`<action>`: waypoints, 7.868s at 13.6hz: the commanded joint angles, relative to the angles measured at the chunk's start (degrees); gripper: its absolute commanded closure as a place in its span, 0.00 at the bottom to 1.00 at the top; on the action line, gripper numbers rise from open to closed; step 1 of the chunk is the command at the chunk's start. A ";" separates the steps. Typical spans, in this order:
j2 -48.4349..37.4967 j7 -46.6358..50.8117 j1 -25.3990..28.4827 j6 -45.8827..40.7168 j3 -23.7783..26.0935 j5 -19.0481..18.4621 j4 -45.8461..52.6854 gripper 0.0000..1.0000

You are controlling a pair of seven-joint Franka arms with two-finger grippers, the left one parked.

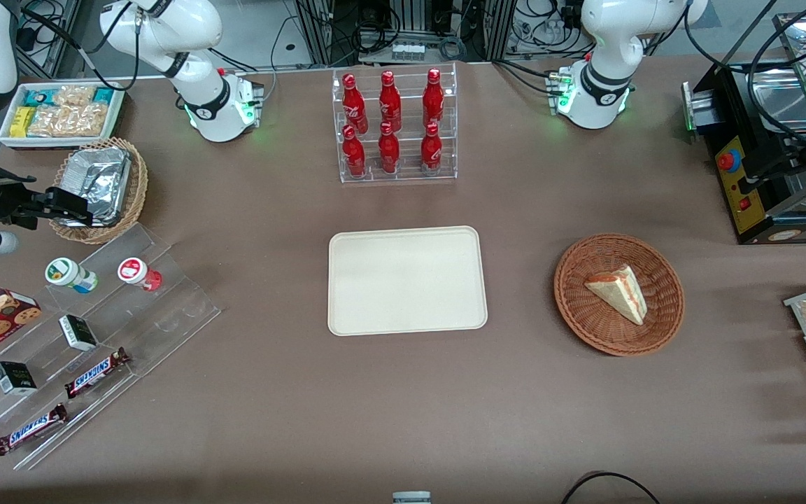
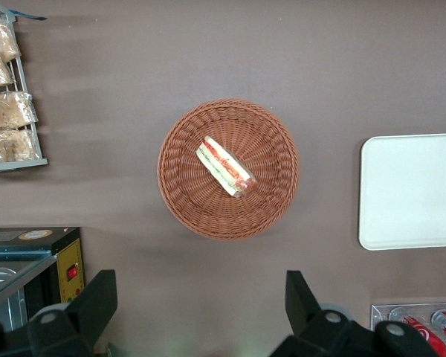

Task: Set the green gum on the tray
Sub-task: 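Move the right gripper down toward the green-labelled gum tub on the acrylic rack, then close the right gripper on the green-labelled gum tub, then lift the gum tub and carry it over the cream tray, then lower the gum tub onto the tray center and open the right gripper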

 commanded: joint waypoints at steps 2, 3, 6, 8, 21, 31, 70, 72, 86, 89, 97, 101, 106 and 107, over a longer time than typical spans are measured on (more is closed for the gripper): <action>-0.05 0.39 -0.68 -0.93 0.05 -1.92 0.86 0.00; 0.04 0.30 -0.68 -0.58 0.05 -1.92 0.52 0.00; 0.65 -0.14 -0.77 3.10 -0.13 -2.01 -2.63 0.00; -0.05 -3.81 -1.47 8.63 -0.39 -1.92 -7.55 0.00; 3.12 -60.07 -12.01 30.17 -1.10 -1.75 -19.69 0.00; 2.59 -62.63 -13.69 39.76 -1.10 -1.66 -27.34 0.00; 30.16 33.67 40.17 25.79 -0.39 6.25 7.43 1.00; 33.86 38.86 42.81 27.89 -0.39 6.16 10.61 1.00; 43.45 49.34 48.01 42.58 -0.39 7.22 10.62 1.00; 44.16 48.73 47.92 43.02 -0.39 7.13 10.53 0.24; 43.55 46.45 48.45 43.38 -0.48 6.25 9.65 0.01; 42.41 44.95 48.27 41.89 -0.48 6.25 9.56 0.01; 38.37 42.76 47.66 35.65 -0.65 6.25 9.57 0.01; 37.32 41.62 47.31 34.77 -0.66 6.25 9.56 0.01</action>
